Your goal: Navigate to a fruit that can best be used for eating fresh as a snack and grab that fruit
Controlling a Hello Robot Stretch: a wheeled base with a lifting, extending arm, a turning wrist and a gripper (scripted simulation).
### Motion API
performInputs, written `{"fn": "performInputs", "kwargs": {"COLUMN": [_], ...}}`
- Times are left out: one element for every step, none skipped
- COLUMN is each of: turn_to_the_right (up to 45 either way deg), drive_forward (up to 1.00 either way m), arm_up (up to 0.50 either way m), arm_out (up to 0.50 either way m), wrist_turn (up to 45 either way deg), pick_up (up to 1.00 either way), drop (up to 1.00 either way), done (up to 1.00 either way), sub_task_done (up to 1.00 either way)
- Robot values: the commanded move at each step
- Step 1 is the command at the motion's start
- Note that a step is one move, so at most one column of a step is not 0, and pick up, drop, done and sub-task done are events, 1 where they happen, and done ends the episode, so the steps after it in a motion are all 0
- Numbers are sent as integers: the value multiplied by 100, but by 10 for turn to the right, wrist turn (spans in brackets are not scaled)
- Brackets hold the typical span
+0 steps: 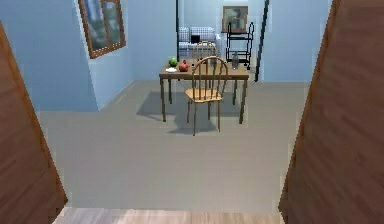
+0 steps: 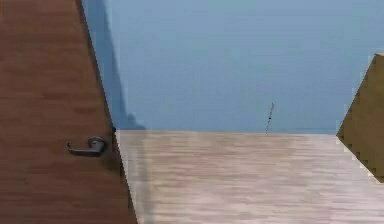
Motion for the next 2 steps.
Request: {"fn": "performInputs", "kwargs": {"turn_to_the_right": [0,60], "drive_forward": [65,0], "arm_up": [0,0], "arm_out": [0,0], "wrist_turn": [0,0], "pick_up": [0,0], "drop": [0,0], "done": [0,0], "sub_task_done": [0,0]}}
